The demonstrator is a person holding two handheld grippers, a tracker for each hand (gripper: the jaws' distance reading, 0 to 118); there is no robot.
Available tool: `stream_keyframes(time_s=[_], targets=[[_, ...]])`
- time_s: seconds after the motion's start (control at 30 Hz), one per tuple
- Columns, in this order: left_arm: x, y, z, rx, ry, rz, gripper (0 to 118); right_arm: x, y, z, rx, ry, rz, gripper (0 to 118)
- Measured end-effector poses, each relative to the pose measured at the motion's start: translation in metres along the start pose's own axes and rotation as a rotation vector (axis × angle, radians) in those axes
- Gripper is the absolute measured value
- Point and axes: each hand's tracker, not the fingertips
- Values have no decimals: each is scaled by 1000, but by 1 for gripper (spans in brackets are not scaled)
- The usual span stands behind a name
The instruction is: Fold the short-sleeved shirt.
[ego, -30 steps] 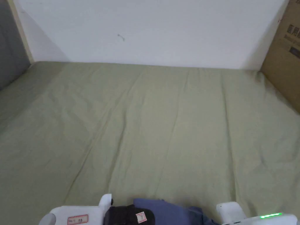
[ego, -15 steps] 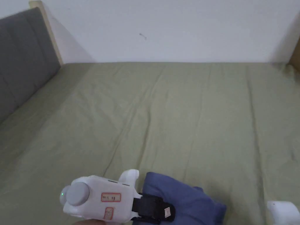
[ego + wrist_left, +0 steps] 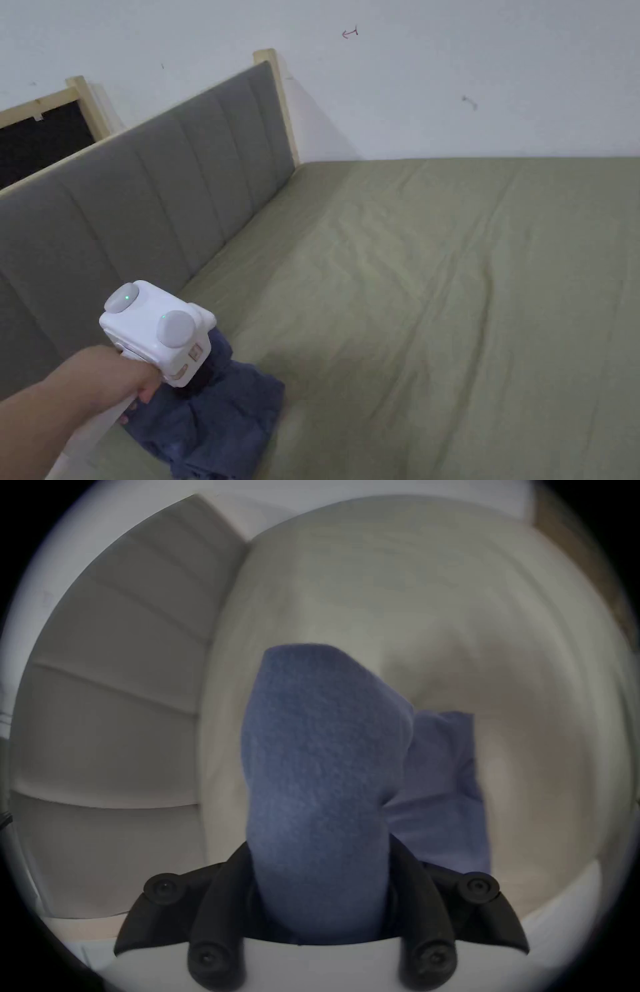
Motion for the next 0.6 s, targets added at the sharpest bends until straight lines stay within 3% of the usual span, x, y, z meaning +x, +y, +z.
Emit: stream_keyframes(time_s=[0.03, 0.13, 0.17, 0.2, 0.37, 0.53, 0.57, 0.6], targets=[[-6, 0, -12, -9, 27, -9, 53, 0, 0, 0, 0, -6, -2, 0], [-18, -1, -25, -19, 13, 0, 78, -1, 2, -1, -13, -18, -10, 0], [-23, -4, -21, -22, 5, 24, 101, -2, 2, -1, -17, -15, -11, 0], [-28, -4, -17, 8, -14, 62, 111, -2, 3, 0, -19, -14, -9, 0], [-38, -18, 26, 249, -23, 241, 109, -6, 8, 9, 24, -21, 5, 0], [22, -65, 105, 513, -303, 521, 104, -11, 10, 25, 71, -13, 16, 0], [34, -73, 111, 550, -393, 546, 92, -13, 11, 28, 77, -8, 16, 0], [56, -83, 124, 600, -433, 566, 55, -12, 11, 32, 77, 1, 10, 0]])
